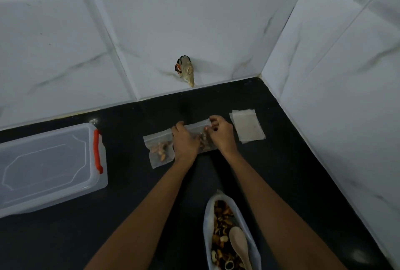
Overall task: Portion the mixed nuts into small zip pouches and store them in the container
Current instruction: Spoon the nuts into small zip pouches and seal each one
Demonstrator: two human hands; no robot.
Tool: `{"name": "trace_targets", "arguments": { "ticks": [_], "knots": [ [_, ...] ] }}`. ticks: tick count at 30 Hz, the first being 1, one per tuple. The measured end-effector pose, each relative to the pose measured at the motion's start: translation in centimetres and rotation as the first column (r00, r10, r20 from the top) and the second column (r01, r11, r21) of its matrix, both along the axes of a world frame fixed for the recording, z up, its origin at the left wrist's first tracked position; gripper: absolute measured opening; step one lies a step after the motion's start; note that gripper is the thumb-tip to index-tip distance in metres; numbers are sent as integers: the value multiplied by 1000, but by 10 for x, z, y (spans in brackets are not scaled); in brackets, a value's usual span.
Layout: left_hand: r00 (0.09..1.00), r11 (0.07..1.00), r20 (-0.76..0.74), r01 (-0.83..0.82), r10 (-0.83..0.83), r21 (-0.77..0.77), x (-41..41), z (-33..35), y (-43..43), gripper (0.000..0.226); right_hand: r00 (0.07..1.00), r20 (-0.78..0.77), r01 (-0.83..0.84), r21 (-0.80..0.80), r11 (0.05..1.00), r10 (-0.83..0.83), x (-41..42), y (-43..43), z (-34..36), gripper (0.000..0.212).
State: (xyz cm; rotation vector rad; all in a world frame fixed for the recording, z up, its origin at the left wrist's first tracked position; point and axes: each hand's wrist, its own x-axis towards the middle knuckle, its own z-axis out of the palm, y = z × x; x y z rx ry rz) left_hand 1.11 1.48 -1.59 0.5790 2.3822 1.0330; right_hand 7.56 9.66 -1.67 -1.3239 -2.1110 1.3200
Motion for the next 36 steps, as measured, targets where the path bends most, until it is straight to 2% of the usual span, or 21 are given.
{"name": "trace_targets", "arguments": {
  "ticks": [4, 6, 8, 12, 16, 20, 25, 33, 36],
  "knots": [
    [989, 998, -145, 12, -22, -68, 3, 4, 2, 52, 1000, 6, -21, 20, 1000, 21, 2, 5, 5, 32],
    [975, 999, -220, 18, -25, -33, 7, 11, 4, 45, 1000, 3, 9, 51, 999, -9, 8, 9, 8, 29],
    [972, 999, -232, 49, -45, 9, 12, 18, 11, 35, 999, -1, 47, 96, 994, -47, 18, 15, 10, 24],
    [986, 982, -104, 145, -132, 119, 31, 23, 36, 23, 984, 33, 165, 177, 970, -173, 46, 36, 10, 15],
    [983, 982, 28, 178, -180, 64, 50, 19, 64, 23, 935, 129, 302, 199, 932, -330, 68, 64, 2, 23],
    [990, 994, 100, 106, -104, -16, 60, 12, 86, 23, 924, 181, 297, 215, 930, -337, 80, 77, -6, 21],
    [991, 996, 108, 78, -74, -34, 64, 9, 96, 30, 925, 174, 316, 139, 938, -338, 76, 83, -7, 23],
    [987, 999, 160, -33, 28, 31, 63, 3, 99, 28, 915, 144, 369, 71, 927, -376, 77, 86, -11, 22],
    [968, 991, 233, -109, 88, 78, 63, 2, 99, 29, 918, 119, 378, 22, 926, -378, 78, 87, -8, 20]
  ]
}}
